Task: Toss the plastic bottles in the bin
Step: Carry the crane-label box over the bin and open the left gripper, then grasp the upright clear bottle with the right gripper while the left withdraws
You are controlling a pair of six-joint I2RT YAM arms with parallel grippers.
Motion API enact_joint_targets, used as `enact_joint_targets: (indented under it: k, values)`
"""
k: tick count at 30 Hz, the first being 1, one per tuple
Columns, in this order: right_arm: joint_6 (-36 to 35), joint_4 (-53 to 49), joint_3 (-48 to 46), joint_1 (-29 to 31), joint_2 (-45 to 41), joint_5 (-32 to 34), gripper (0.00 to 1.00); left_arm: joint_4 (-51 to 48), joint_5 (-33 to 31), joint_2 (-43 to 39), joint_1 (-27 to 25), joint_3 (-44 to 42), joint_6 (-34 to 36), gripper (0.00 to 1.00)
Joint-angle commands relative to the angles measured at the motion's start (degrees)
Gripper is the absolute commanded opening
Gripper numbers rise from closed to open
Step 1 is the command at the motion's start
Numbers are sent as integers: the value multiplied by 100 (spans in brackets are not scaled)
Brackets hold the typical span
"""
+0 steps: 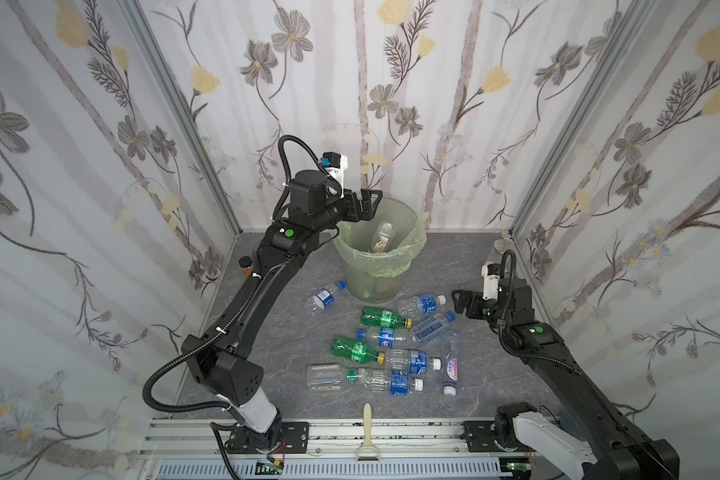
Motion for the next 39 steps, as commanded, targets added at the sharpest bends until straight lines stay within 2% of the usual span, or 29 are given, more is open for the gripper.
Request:
enact_joint_targets:
  k: [1,12,18,21,29,33,36,39]
  values:
    - [125,-115,0,3,147,122,95,-46,-344,-470,39,-694,211,100]
    - [583,-1045,-48,169,477,295,92,-47,-1180,-2802,222,-3640,425,100]
    - [1056,-1646,-118,927,311,593,93,-54,-1281,-3670,419,-4766,270,100]
    - [1304,-1706,-291,1161,299,663,93,-52,-1559,-3837,502,-5074,109,100]
    - [1600,-975,-942,1340,651,201,88,-47,-1482,-3853,654,-5554,120,100]
    - [1663,-695,-1110,1356,871,183,84,-46,-1633,-3885,678,-5741,71,100]
    - [1649,-600,-1155,1354,1021,183,80,-47,-1634,-3959,680,-5856,40,100]
    - [1623,-471,-1191,1354,1099,236,71,-46,-1638,-4048,687,-5952,43,100]
